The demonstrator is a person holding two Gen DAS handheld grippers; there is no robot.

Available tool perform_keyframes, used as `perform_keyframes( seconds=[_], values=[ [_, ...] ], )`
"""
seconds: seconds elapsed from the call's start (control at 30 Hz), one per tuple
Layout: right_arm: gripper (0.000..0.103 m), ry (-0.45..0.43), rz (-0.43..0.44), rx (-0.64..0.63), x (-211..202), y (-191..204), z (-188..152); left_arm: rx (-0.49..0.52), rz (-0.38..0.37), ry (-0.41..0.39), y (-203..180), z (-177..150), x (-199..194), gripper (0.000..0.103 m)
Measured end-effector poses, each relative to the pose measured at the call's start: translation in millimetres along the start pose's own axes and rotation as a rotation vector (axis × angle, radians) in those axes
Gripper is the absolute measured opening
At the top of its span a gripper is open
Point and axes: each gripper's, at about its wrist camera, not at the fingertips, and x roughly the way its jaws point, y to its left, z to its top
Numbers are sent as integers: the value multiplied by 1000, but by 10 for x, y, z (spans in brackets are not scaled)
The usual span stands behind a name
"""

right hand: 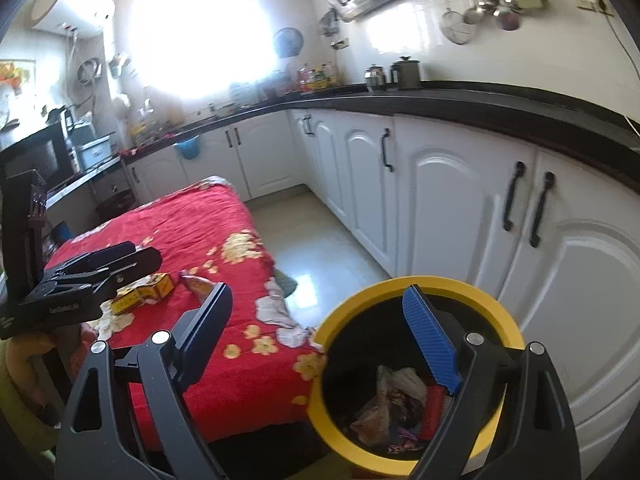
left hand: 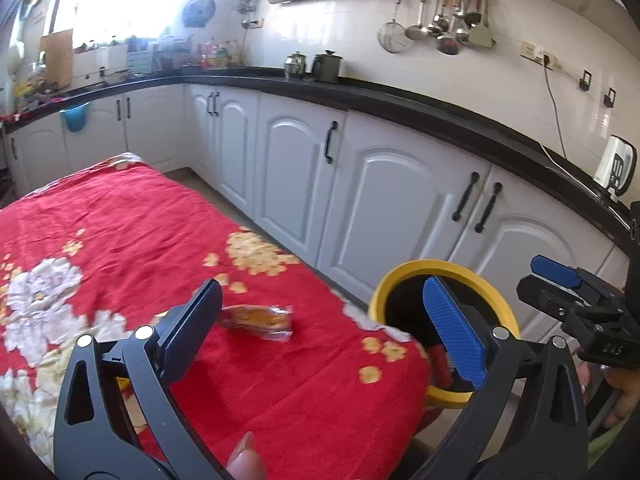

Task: Collect trash
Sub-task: 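Move both open tools back over the yellow box and snack wrapper, then grasp the yellow box with the left tool while the right tool grasps the snack wrapper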

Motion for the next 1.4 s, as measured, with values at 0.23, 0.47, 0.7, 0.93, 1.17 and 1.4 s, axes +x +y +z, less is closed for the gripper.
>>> perform_keyframes(
  seconds=[0.23, 0.47, 0.7, 0.93, 1.17, 1.4],
  values=[
    [85, 34, 66, -85, 182, 407, 27, -21, 57, 2, 363, -64, -97, 92],
    [85, 84, 151, -143, 448, 666, 73, -22, 129, 29, 803, -100, -195, 92],
    [85, 179, 190, -225, 926, 907, 115, 37, 159, 113, 1192, -232, -166, 92],
    [80, 294, 242, -322, 1409, 1151, 103, 124, 153, 214, 1328, -367, -18, 85],
    [67, 403, 231, -408, 1920, 1295, 66, 167, 99, 260, 1298, -388, 143, 79],
    [47, 445, 229, -418, 2106, 1352, -2, 179, 76, 316, 1302, -428, 333, 77]
  ],
)
